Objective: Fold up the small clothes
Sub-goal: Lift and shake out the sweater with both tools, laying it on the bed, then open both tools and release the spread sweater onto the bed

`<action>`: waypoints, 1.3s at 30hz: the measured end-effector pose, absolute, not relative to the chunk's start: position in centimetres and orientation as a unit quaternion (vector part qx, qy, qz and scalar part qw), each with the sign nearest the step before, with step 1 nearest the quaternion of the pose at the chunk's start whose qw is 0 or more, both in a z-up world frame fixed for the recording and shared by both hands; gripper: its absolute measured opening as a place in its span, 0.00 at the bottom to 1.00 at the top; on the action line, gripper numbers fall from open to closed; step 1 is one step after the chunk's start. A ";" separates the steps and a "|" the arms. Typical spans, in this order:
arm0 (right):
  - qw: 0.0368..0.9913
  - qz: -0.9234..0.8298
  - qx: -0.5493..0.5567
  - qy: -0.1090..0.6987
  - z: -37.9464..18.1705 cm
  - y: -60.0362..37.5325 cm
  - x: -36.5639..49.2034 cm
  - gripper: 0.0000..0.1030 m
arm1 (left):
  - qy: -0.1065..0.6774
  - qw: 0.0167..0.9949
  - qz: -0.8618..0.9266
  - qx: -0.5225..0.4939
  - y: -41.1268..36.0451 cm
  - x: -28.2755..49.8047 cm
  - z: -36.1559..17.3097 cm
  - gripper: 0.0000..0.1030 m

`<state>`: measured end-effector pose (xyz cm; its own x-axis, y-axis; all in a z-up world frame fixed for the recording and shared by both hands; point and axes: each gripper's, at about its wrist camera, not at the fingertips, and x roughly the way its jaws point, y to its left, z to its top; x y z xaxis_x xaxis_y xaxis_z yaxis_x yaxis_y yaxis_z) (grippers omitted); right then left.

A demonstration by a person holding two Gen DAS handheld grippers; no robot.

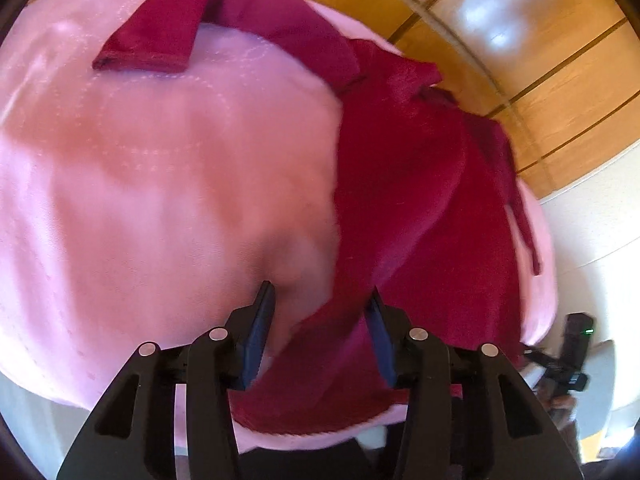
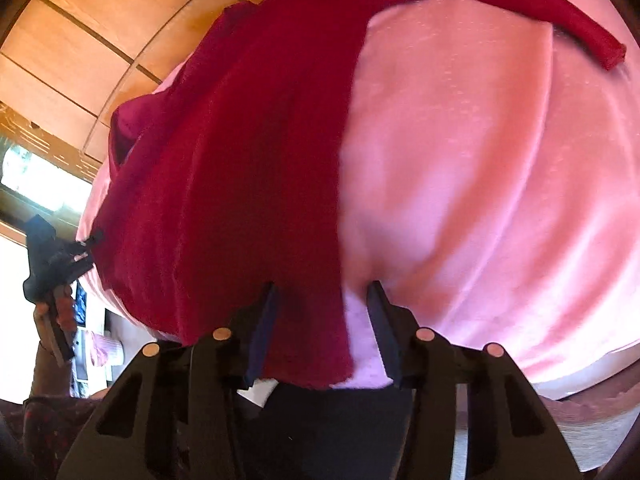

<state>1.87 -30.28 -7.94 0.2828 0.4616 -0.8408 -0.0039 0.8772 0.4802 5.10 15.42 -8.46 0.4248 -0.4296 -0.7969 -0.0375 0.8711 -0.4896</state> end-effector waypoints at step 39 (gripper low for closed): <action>0.844 0.185 0.067 0.499 -3.8 -20.4 10.0 0.65 | 0.427 0.888 0.127 -0.114 22.7 12.5 -3.2 0.70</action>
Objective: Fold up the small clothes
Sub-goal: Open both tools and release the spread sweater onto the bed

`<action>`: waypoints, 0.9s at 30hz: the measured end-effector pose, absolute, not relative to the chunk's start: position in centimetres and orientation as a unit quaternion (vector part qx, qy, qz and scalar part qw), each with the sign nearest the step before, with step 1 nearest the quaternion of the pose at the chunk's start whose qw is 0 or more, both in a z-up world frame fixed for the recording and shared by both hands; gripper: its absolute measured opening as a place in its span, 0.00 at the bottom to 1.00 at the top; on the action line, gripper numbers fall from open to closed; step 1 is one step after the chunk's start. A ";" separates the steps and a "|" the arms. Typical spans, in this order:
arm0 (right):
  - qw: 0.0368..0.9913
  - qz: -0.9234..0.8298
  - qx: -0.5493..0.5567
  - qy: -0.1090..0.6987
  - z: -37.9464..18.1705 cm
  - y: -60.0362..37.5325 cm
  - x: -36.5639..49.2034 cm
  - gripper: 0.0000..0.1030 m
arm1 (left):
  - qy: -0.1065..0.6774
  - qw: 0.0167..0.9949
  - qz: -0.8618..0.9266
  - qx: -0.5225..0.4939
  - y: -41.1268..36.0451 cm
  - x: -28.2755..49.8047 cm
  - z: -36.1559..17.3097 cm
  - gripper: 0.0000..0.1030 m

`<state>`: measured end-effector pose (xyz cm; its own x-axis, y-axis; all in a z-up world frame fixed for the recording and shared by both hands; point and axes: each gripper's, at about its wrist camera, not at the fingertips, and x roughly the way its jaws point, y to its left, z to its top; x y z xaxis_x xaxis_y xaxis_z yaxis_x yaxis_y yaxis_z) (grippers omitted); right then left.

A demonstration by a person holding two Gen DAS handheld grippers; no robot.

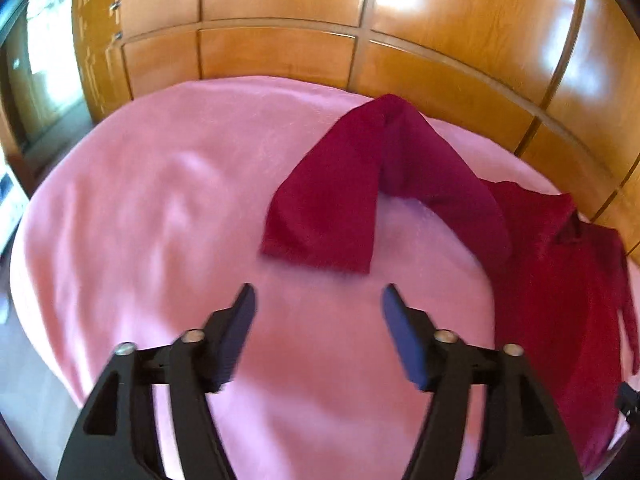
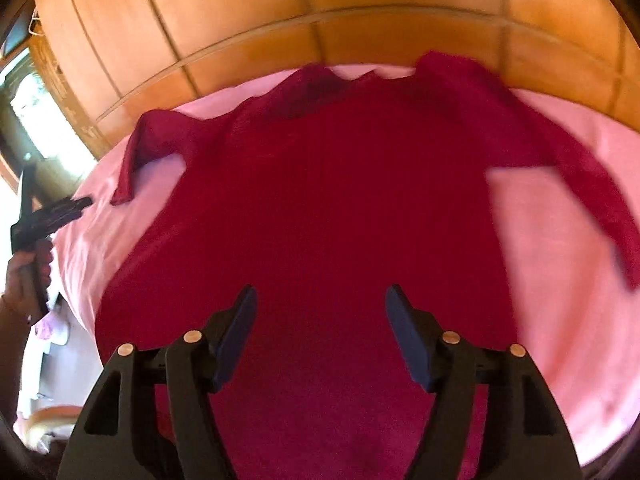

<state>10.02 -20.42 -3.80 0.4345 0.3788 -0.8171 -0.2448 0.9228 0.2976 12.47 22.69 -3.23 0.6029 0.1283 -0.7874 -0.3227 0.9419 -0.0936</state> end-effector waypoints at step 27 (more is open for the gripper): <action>0.866 0.208 0.043 0.453 -8.8 -16.6 11.3 0.98 | 0.475 0.842 0.079 -0.243 37.6 17.0 5.3 0.03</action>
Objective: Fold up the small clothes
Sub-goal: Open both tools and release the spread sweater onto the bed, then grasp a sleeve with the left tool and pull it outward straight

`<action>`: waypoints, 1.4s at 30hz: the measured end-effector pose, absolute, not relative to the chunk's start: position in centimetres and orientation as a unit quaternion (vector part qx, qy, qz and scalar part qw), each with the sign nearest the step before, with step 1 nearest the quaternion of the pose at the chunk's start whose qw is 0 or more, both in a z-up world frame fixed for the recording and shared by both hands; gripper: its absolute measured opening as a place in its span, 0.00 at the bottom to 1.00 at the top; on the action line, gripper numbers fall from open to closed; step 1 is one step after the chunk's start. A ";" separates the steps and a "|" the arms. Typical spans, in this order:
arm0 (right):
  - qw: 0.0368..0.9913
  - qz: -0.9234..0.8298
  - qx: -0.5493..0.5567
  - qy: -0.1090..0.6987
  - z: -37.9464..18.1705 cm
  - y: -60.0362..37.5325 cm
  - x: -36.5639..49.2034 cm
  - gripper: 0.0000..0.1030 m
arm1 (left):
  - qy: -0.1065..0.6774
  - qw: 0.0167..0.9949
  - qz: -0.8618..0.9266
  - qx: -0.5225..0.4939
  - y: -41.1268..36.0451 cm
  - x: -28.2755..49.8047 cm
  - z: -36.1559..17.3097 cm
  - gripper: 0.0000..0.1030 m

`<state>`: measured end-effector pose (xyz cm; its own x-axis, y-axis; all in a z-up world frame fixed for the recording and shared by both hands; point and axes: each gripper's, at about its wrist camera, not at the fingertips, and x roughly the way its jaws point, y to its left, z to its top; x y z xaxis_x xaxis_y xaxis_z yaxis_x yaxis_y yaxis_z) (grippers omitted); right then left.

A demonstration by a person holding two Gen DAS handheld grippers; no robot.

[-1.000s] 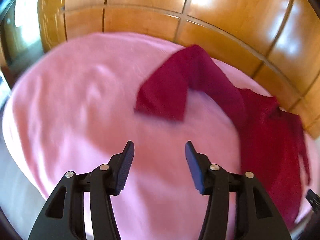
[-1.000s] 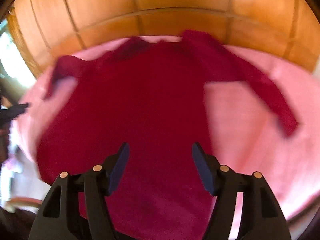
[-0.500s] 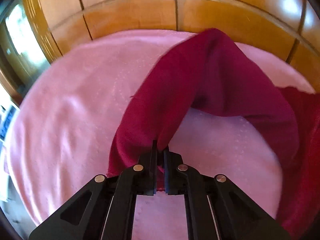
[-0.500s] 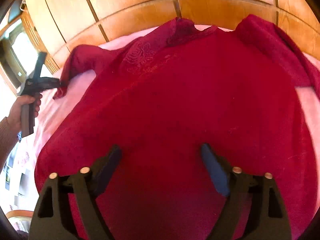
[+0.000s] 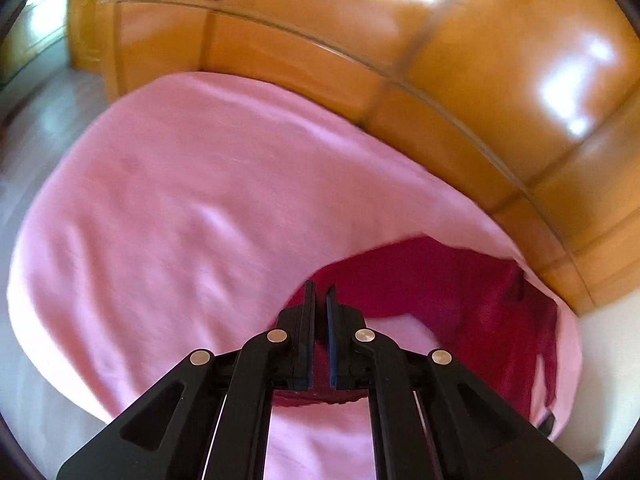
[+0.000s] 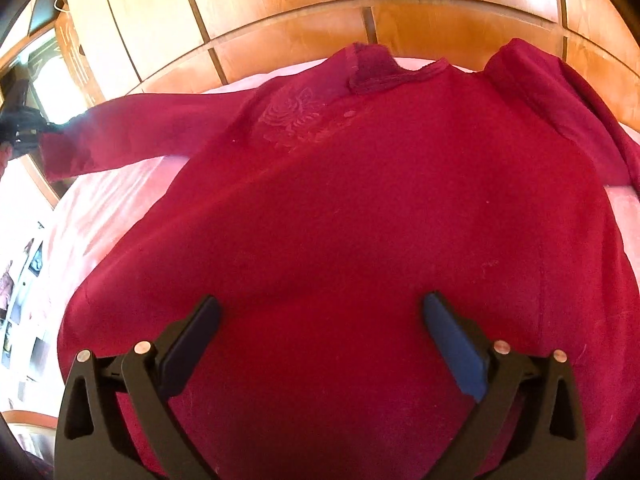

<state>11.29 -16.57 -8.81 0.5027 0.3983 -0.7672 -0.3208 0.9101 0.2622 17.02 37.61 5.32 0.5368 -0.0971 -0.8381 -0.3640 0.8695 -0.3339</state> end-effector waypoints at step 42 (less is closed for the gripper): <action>0.878 0.173 -0.007 0.447 -9.1 -15.7 11.4 0.98 | 0.424 0.803 0.239 -0.343 45.7 12.5 -9.9 0.06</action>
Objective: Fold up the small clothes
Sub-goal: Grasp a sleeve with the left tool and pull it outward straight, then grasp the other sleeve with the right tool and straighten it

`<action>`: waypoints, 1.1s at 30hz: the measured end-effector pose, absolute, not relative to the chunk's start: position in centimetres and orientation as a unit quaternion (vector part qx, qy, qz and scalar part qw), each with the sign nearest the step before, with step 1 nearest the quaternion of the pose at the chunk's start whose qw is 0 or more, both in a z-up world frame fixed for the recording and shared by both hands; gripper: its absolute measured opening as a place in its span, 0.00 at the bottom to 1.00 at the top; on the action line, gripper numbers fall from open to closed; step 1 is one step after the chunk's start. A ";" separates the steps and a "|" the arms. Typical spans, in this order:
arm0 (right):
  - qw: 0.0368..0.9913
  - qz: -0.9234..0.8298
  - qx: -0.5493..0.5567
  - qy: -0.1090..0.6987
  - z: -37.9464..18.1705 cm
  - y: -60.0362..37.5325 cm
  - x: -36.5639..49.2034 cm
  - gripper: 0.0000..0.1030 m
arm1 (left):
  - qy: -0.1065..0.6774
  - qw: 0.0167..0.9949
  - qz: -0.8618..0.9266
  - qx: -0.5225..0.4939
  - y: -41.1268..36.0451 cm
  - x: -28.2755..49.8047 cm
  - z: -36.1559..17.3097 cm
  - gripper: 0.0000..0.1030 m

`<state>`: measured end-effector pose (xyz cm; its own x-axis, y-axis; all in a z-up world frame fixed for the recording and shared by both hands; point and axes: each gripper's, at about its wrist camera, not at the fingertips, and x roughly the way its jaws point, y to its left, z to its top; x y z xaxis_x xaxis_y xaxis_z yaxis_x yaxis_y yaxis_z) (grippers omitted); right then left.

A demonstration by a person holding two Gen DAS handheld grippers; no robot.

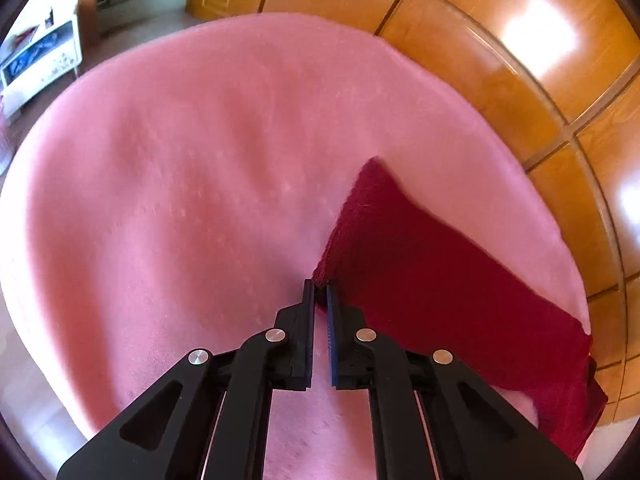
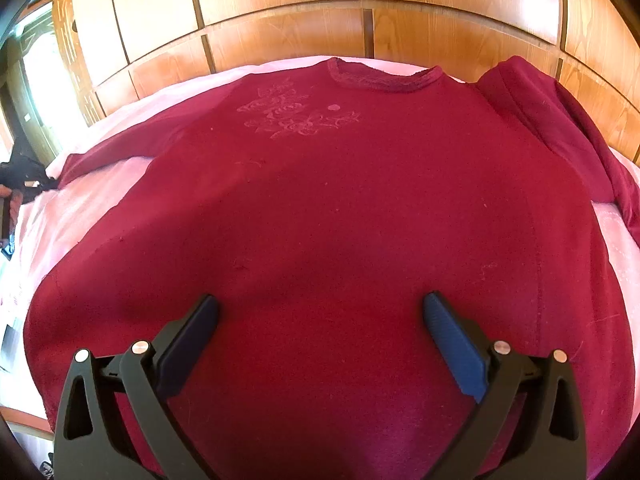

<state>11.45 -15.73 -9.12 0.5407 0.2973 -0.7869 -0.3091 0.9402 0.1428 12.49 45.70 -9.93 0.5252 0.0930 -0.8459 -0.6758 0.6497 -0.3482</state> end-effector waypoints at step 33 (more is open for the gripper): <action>0.868 -0.169 0.052 0.463 -8.7 -49.3 12.6 0.12 | 0.476 0.869 -0.107 -0.084 0.7 14.0 -8.8 0.59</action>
